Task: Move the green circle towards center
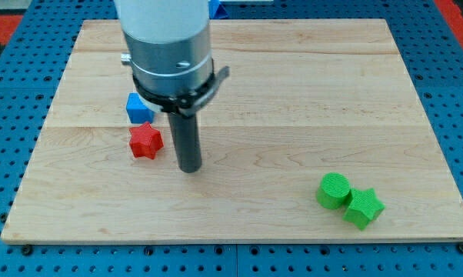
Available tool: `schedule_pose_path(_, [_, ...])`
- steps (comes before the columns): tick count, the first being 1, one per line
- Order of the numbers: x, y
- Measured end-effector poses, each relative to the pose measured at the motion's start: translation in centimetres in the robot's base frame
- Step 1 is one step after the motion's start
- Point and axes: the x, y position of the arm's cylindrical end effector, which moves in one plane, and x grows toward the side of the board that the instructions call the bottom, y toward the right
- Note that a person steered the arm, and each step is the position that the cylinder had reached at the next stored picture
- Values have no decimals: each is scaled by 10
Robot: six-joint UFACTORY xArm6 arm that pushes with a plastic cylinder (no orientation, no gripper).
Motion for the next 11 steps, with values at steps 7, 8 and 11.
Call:
schedule_pose_path(7, [-31, 159])
schedule_pose_path(8, [-31, 232])
schedule_pose_path(11, [53, 404])
